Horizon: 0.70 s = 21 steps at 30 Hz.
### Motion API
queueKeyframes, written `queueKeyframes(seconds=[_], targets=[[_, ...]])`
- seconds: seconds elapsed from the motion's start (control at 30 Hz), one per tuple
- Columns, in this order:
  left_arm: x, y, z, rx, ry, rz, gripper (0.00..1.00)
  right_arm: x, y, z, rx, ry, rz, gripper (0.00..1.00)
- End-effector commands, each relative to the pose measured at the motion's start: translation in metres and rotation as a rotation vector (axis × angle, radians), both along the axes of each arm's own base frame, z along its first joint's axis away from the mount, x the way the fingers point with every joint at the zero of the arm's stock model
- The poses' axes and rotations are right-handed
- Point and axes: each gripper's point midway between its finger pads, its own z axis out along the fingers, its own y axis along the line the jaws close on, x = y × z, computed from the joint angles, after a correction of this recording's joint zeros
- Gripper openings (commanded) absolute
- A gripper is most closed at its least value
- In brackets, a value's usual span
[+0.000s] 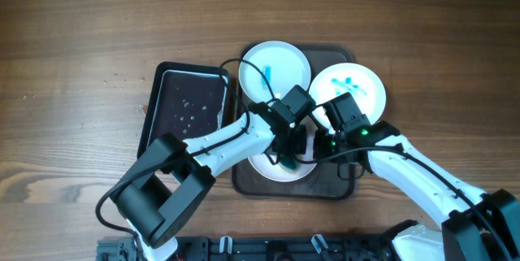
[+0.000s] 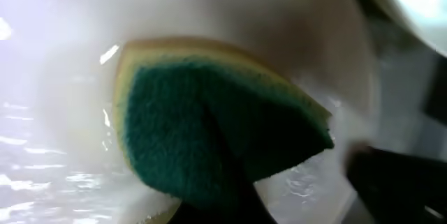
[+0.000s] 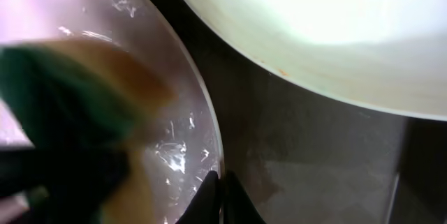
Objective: Clean dirty plates on tray and stack at the side
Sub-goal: 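Scrub the lower plate with the sponge while right gripper holds it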
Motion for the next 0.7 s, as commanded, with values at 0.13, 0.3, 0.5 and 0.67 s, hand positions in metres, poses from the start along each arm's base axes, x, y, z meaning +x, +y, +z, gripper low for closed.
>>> queueKeyframes(seconds=[0.13,0.3,0.5,0.67], targets=[[-0.007,0.036,-0.016,0.159,0.060,0.089,0.04,0.005,0.004,0.006,0.009,-0.028,0.021,0.04],[0.019,0.097,-0.016,0.386,-0.034,0.261,0.04,0.005,0.004,0.006,0.009,-0.029,0.021,0.04],[0.031,0.138,-0.008,0.554,-0.122,0.373,0.04,0.005,0.004,0.006,0.009,-0.028,0.021,0.04],[0.028,0.141,0.000,0.556,-0.111,0.430,0.04,0.005,0.004,0.006,0.009,-0.027,0.021,0.04]])
